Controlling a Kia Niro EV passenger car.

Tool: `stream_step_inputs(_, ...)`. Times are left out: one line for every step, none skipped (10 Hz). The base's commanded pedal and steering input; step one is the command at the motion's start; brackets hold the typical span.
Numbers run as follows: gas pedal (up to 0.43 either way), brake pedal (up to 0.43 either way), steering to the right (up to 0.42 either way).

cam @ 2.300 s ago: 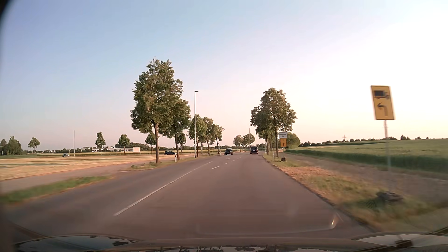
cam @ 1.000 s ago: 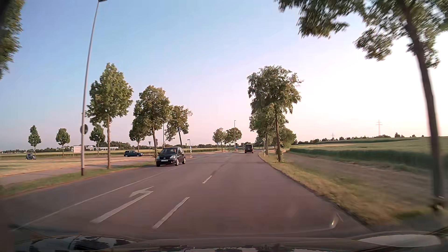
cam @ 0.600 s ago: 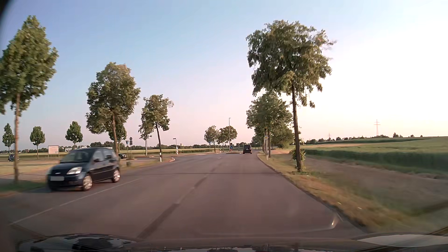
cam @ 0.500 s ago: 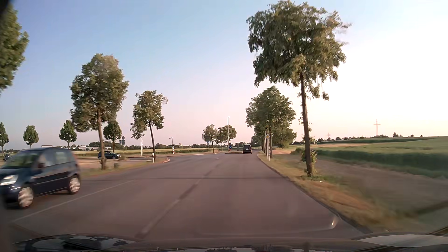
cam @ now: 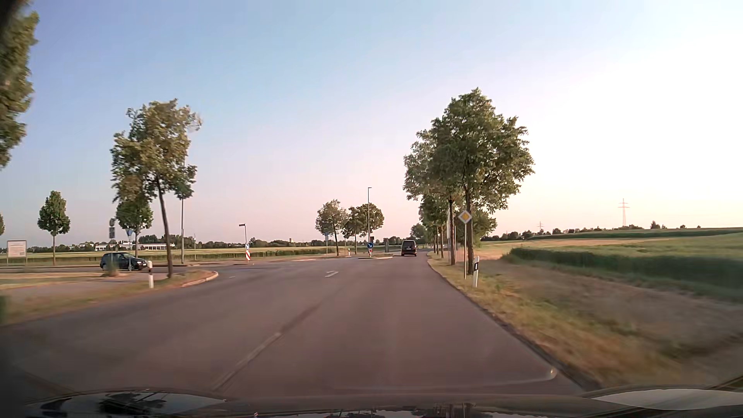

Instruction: Follow the waypoints while adhering to traffic rules and regulations

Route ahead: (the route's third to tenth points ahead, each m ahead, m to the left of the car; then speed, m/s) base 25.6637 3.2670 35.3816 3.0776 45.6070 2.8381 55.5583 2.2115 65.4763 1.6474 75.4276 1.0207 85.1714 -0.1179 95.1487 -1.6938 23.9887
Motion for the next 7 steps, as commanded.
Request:
stream_step_inputs(0.130,0.018,0.010)
stream_step_inputs(0.130,0.018,0.010)
stream_step_inputs(0.130,0.018,0.010)
stream_step_inputs(0.130,0.018,0.010)
stream_step_inputs(0.130,0.018,0.010)
stream_step_inputs(0.130,0.018,0.010)
stream_step_inputs(0.130,0.018,0.010)
